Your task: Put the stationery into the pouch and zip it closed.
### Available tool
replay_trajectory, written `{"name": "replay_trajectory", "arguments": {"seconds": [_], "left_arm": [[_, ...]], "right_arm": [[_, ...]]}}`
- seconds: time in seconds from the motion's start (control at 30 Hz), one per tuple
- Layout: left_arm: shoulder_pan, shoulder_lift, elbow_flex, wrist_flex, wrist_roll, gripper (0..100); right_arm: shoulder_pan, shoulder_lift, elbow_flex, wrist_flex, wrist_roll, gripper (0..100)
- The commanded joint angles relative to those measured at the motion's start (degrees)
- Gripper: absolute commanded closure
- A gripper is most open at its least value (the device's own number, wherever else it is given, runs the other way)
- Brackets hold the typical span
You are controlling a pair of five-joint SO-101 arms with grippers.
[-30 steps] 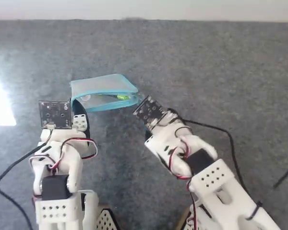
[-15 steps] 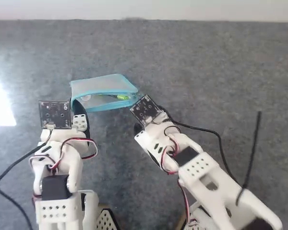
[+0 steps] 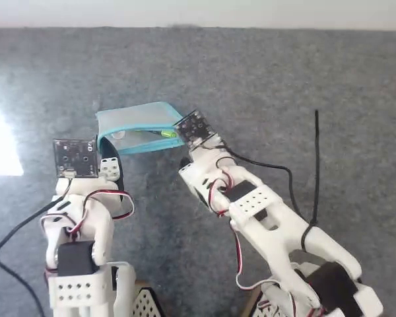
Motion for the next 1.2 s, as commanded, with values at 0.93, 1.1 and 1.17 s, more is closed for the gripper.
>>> {"name": "replay_trajectory", "arguments": {"seconds": [0.93, 1.1, 1.17], "left_arm": [[0.09, 0.35, 1.71, -2.20, 0.70, 99], [4.92, 0.35, 3.12, -2.20, 0.44, 99], [6.24, 0.44, 3.38, -2.02, 0.44, 99]], "right_arm": [[6.20, -32.22, -8.44, 31.34, 0.97, 99.1], [-0.31, -39.34, -10.29, 39.34, 5.98, 99.1], [-2.33, -39.78, -11.34, 41.54, 6.95, 99.1]]}}
